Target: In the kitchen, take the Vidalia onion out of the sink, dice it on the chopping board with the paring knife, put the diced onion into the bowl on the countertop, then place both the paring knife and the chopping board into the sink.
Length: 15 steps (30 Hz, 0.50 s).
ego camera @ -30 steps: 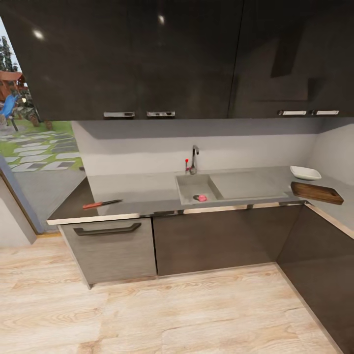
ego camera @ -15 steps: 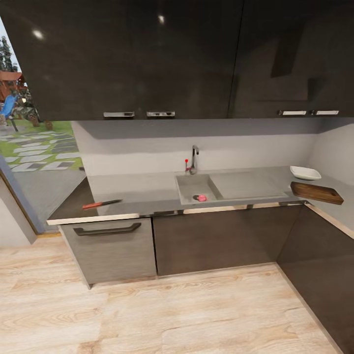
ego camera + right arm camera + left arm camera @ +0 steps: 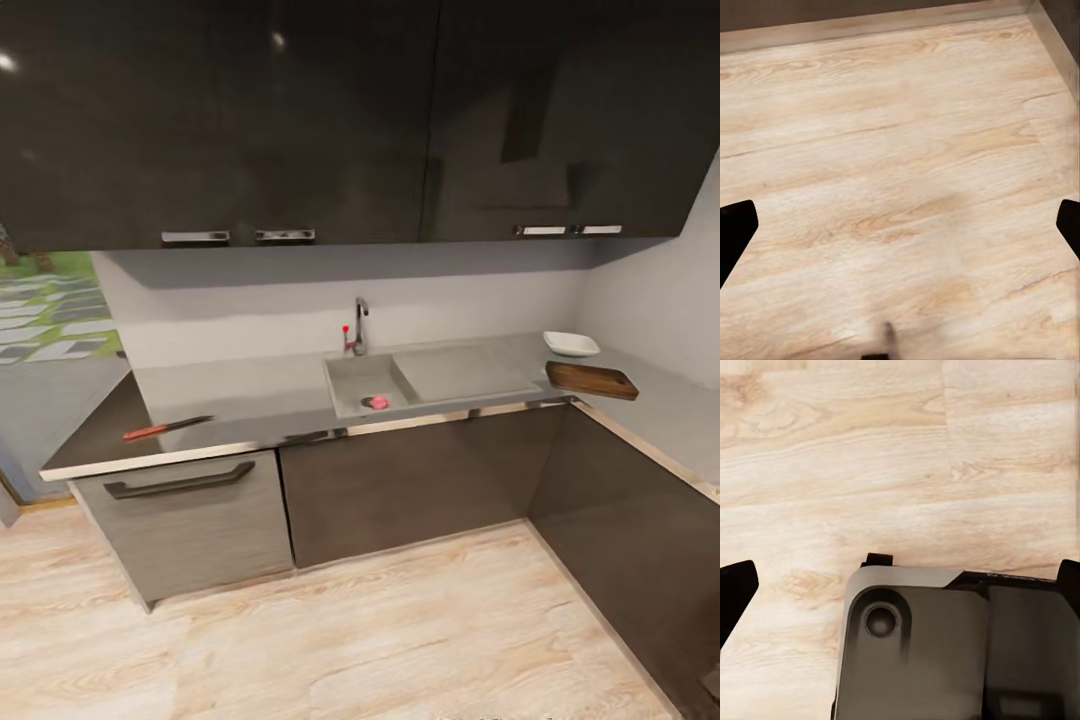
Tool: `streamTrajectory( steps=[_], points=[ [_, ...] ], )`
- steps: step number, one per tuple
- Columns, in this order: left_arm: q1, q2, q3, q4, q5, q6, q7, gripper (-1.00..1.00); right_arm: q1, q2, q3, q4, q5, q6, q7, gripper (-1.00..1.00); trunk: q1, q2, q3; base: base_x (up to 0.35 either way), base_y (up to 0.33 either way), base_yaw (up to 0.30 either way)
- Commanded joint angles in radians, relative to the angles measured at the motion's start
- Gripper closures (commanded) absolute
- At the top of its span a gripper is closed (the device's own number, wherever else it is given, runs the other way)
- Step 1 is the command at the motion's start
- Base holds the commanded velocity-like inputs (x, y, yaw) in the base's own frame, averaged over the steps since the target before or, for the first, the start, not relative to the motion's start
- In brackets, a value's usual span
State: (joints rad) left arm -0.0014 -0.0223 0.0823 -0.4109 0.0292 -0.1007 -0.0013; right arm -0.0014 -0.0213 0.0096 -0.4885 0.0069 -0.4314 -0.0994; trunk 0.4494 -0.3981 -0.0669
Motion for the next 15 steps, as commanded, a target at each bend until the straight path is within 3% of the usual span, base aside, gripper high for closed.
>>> streamTrajectory(
  steps=[1,8,15],
  points=[
    [0.000,-0.001,0.004,-0.001,0.003,-0.002,0.000,-1.00,0.000,0.000,0.001,-0.001,0.001,-0.001,-0.003,-1.00,0.001,-0.002,-0.001,0.000,0.000,-0.263],
    [0.000,-0.001,0.005,0.000,0.003,-0.001,0.000,-1.00,0.000,0.000,0.001,-0.001,0.000,-0.001,-0.003,-1.00,0.001,-0.002,0.003,0.017,0.000,-0.259],
    [0.000,-0.001,0.005,0.001,0.003,-0.001,0.000,-1.00,0.000,0.000,0.001,-0.001,0.000,-0.001,-0.002,-1.00,0.001,-0.002,0.007,0.261,0.000,-0.227]
  ],
)
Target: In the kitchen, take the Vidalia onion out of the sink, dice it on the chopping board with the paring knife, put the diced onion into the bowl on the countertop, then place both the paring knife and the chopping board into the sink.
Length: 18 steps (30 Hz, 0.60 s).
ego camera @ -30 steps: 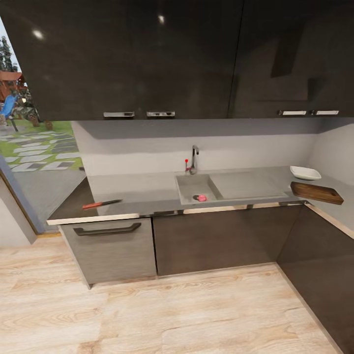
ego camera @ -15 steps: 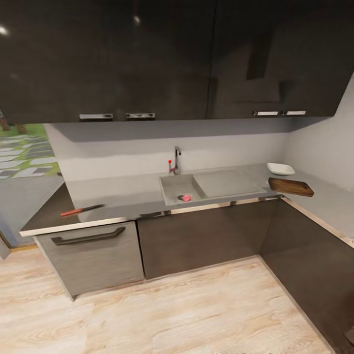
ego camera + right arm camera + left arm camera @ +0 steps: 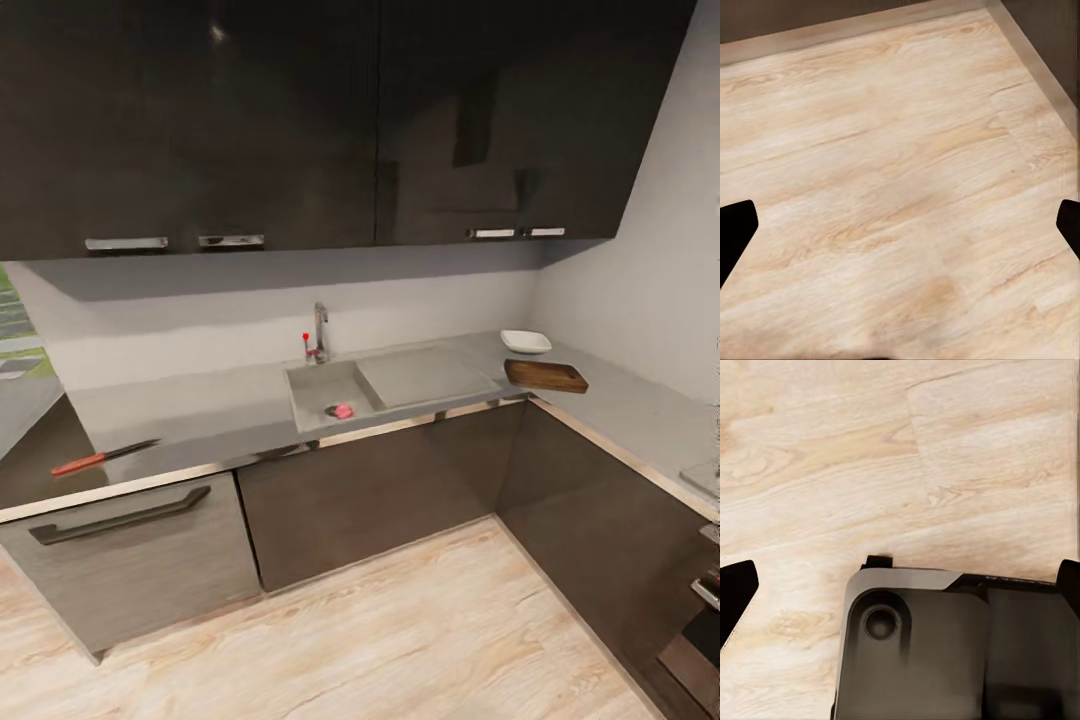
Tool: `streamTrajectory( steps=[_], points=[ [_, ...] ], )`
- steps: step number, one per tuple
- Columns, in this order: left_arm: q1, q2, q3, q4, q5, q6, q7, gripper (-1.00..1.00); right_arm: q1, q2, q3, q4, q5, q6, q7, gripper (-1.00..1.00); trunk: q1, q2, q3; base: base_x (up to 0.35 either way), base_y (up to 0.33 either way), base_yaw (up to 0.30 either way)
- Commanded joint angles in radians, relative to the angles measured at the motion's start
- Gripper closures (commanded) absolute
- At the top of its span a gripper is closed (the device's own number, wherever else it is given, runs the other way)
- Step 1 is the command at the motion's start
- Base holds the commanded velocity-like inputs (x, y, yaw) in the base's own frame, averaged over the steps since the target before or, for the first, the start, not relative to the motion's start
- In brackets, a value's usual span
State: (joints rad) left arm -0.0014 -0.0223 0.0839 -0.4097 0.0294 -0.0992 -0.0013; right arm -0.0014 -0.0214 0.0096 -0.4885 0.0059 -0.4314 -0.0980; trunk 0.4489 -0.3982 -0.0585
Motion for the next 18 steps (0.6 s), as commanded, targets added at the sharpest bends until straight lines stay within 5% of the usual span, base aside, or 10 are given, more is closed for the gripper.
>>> streamTrajectory(
  steps=[1,18],
  points=[
    [0.000,-0.001,0.004,0.000,0.004,-0.002,0.000,-1.00,0.000,0.000,0.001,-0.001,0.001,-0.001,-0.003,-1.00,0.001,-0.002,-0.001,0.307,0.000,-0.205],
    [0.000,-0.001,0.004,0.002,0.003,-0.002,0.000,-1.00,0.000,0.000,0.001,-0.001,0.001,-0.001,-0.003,-1.00,0.001,-0.002,0.008,0.279,0.000,-0.196]
  ],
)
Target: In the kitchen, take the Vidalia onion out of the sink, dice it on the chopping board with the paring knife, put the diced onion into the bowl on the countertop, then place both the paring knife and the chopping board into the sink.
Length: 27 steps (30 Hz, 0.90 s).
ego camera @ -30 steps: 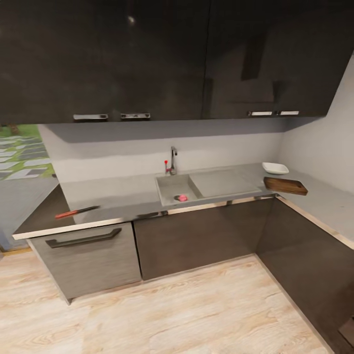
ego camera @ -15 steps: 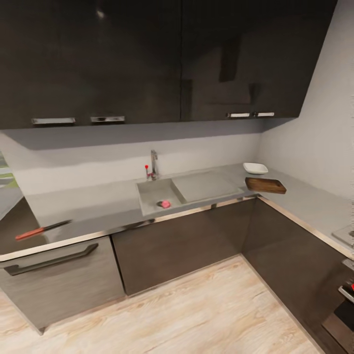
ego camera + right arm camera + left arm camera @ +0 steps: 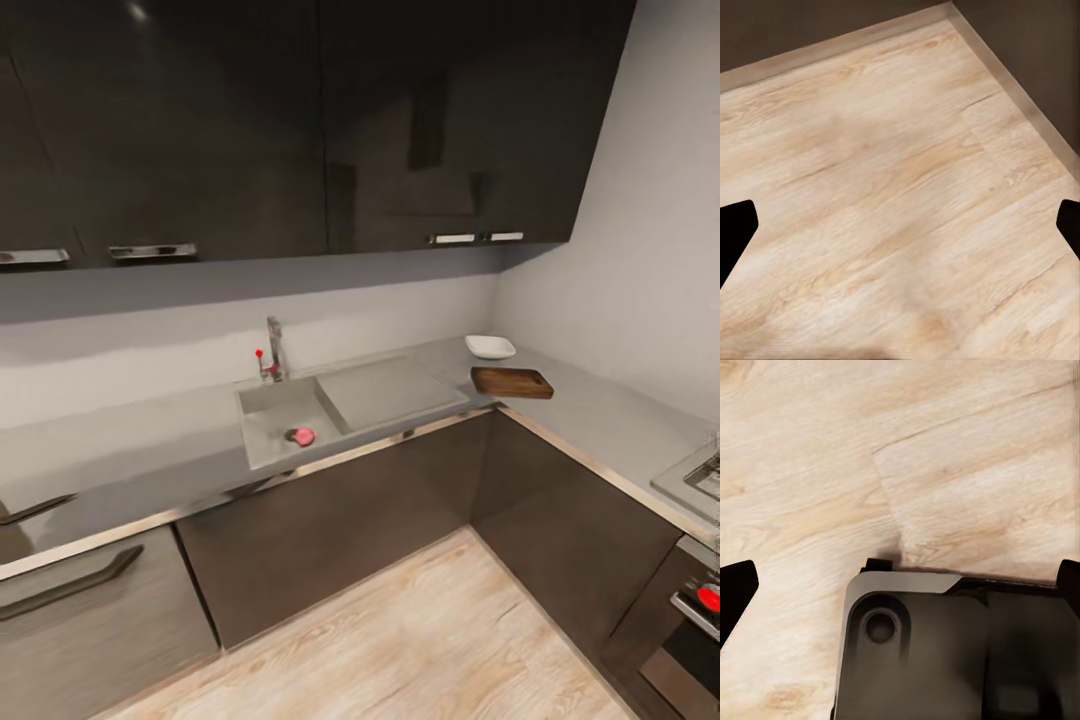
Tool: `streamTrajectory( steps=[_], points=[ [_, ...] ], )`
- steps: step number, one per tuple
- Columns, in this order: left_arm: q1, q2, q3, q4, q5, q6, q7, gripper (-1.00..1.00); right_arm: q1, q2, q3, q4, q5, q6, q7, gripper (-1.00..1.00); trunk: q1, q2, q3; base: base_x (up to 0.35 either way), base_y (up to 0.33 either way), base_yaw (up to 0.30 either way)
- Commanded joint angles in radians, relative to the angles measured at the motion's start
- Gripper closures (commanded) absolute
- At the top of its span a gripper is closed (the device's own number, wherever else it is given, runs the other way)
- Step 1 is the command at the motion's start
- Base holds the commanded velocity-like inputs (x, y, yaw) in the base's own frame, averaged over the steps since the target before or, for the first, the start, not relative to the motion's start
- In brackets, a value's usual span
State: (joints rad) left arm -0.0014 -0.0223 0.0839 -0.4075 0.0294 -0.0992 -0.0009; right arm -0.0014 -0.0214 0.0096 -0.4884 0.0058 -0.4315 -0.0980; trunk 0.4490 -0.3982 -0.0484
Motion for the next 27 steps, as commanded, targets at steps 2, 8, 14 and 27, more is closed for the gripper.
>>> streamTrajectory(
  steps=[2,8,14,27],
  points=[
    [0.000,-0.001,0.004,-0.001,0.003,-0.002,0.000,-1.00,0.000,0.000,0.001,-0.001,0.001,-0.001,-0.003,-1.00,0.001,-0.002,-0.001,0.185,0.000,-0.194],
    [0.000,-0.001,0.004,0.000,0.003,-0.002,0.000,-1.00,0.000,-0.003,-0.001,-0.001,0.000,0.000,-0.003,-1.00,0.001,-0.002,0.002,0.073,0.000,-0.117],
    [0.000,-0.001,0.000,0.023,0.003,-0.004,-0.001,-1.00,0.000,-0.001,0.001,-0.001,-0.001,0.001,-0.002,-1.00,0.001,-0.002,0.002,0.006,0.000,-0.010],
    [0.000,0.008,0.002,0.077,0.001,-0.005,0.000,-1.00,0.000,0.003,0.003,-0.001,-0.001,0.000,-0.003,-1.00,0.001,-0.002,0.002,0.000,0.000,0.000]
  ],
)
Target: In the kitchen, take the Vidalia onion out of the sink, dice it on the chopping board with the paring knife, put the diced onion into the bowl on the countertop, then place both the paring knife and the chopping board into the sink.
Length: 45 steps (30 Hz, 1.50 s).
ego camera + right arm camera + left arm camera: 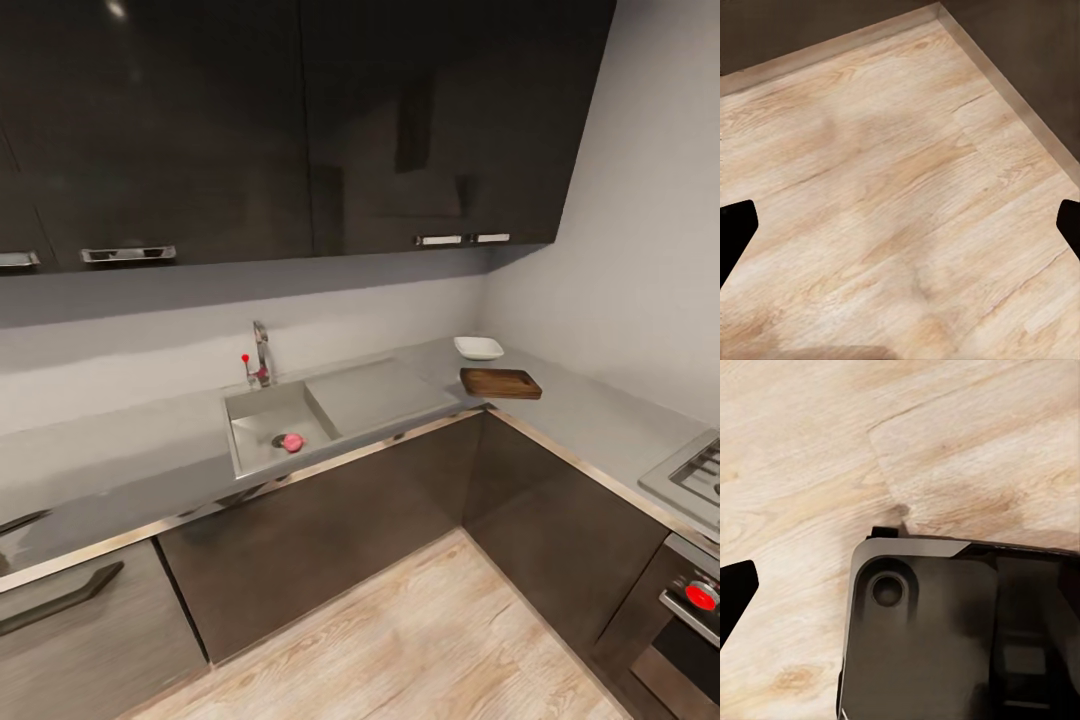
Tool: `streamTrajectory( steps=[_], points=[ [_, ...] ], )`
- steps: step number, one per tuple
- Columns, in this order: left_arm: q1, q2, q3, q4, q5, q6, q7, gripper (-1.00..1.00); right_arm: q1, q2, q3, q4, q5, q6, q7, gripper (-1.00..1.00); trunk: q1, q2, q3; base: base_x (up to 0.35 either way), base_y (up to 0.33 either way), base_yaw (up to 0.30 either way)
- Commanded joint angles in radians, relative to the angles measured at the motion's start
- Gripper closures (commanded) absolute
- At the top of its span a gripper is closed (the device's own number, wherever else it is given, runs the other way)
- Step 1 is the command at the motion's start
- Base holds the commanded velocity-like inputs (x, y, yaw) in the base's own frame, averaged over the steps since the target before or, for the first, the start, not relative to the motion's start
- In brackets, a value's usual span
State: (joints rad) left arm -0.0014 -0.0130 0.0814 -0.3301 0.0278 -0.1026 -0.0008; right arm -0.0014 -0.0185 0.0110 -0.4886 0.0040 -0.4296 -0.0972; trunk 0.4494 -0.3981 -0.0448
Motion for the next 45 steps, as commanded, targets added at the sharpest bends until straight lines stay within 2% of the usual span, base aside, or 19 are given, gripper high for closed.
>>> streamTrajectory(
  steps=[1,4,6,7,8,11,13,15,18,21,23,28,29,30,32,33,36,39,45],
  points=[
    [0.000,-0.003,0.005,-0.001,0.003,-0.002,-0.001,-1.00,0.000,-0.001,-0.004,-0.015,0.001,0.002,-0.012,-1.00,0.001,-0.002,-0.002,0.060,-0.060,0.000],
    [0.000,-0.003,0.005,-0.001,0.003,-0.002,0.000,-1.00,-0.001,-0.003,-0.006,-0.068,0.003,0.010,-0.026,-1.00,0.001,-0.002,-0.002,0.111,-0.121,0.000],
    [0.000,-0.003,0.005,-0.001,0.003,-0.002,-0.001,-1.00,-0.001,-0.002,-0.006,-0.151,0.004,0.041,-0.051,-1.00,0.001,-0.002,-0.002,0.146,-0.164,0.000],
    [0.000,-0.003,0.005,0.000,0.003,-0.002,-0.001,-1.00,-0.001,-0.002,-0.006,-0.219,0.004,0.087,-0.075,-1.00,0.001,-0.002,-0.002,0.153,-0.173,0.000],
    [0.000,-0.003,0.005,0.000,0.003,-0.002,-0.001,-1.00,-0.002,-0.002,-0.006,-0.330,0.005,0.195,-0.116,-1.00,0.001,-0.002,-0.002,0.109,-0.125,0.000],
    [0.000,-0.002,0.004,0.000,0.003,-0.002,-0.001,-1.00,-0.013,0.000,-0.004,-0.563,0.004,0.445,-0.192,-1.00,0.001,-0.002,-0.002,0.048,-0.055,0.000],
    [0.000,-0.003,0.003,0.000,0.002,-0.002,-0.001,-1.00,-0.050,0.000,-0.004,-0.682,0.005,0.564,-0.217,-1.00,0.001,-0.002,-0.002,0.015,-0.017,0.000],
    [0.000,-0.004,0.002,0.000,0.002,-0.002,-0.001,-1.00,-0.115,0.000,-0.004,-0.750,0.009,0.658,-0.231,-1.00,0.001,-0.002,-0.002,0.006,-0.007,0.000],
    [0.000,-0.004,0.002,0.000,0.001,-0.002,-0.001,-1.00,-0.227,0.000,-0.003,-0.780,0.046,0.785,-0.243,-1.00,0.001,-0.002,-0.002,0.002,-0.003,0.000],
    [0.000,-0.004,0.002,0.001,0.001,-0.002,-0.001,-1.00,-0.332,0.000,-0.003,-0.787,0.082,0.887,-0.249,-1.00,0.001,-0.002,-0.002,0.000,0.000,0.000],
    [0.000,-0.004,0.001,0.001,0.001,-0.002,-0.001,-1.00,-0.443,0.000,-0.003,-0.786,0.101,0.978,-0.252,-1.00,0.001,-0.002,-0.002,0.000,0.000,0.000],
    [0.000,-0.005,0.001,0.000,0.000,-0.002,-0.001,-1.00,-0.650,0.000,-0.003,-0.744,0.112,1.112,-0.254,-1.00,0.001,-0.002,-0.002,0.001,0.000,0.000],
    [0.000,-0.005,0.001,0.001,0.000,-0.002,-0.001,-1.00,-0.712,-0.001,-0.003,-0.709,0.114,1.135,-0.255,-1.00,0.001,-0.002,-0.002,0.038,-0.005,0.000],
    [0.000,-0.005,0.001,0.001,-0.001,-0.002,-0.001,-1.00,-0.744,-0.002,-0.003,-0.687,0.115,1.143,-0.256,-1.00,0.001,-0.002,-0.002,0.062,-0.018,0.000],
    [0.000,-0.005,0.001,0.002,-0.001,-0.002,-0.001,-1.00,-0.873,-0.007,-0.003,-0.580,0.118,1.163,-0.269,-1.00,0.001,-0.002,-0.002,0.146,-0.082,0.000],
    [0.000,-0.005,0.001,0.002,-0.001,-0.002,-0.001,-1.00,-0.904,-0.009,-0.003,-0.550,0.118,1.166,-0.273,-1.00,0.001,-0.002,-0.002,0.195,-0.117,0.000],
    [0.000,-0.005,0.001,0.002,-0.002,-0.002,-0.001,-1.00,-1.048,-0.036,-0.004,-0.399,0.117,1.173,-0.290,-1.00,0.001,-0.002,-0.002,0.242,-0.154,0.000],
    [0.000,-0.005,0.000,0.001,-0.002,-0.002,-0.001,-1.00,-1.099,-0.063,-0.007,-0.321,0.112,1.173,-0.291,-1.00,0.001,-0.002,-0.002,0.268,-0.174,0.000],
    [0.000,-0.005,0.000,0.002,-0.002,-0.002,-0.001,-1.00,-1.115,-0.080,-0.012,-0.223,0.100,1.142,-0.244,-1.00,0.001,-0.002,-0.002,0.278,-0.185,0.000]
  ],
)
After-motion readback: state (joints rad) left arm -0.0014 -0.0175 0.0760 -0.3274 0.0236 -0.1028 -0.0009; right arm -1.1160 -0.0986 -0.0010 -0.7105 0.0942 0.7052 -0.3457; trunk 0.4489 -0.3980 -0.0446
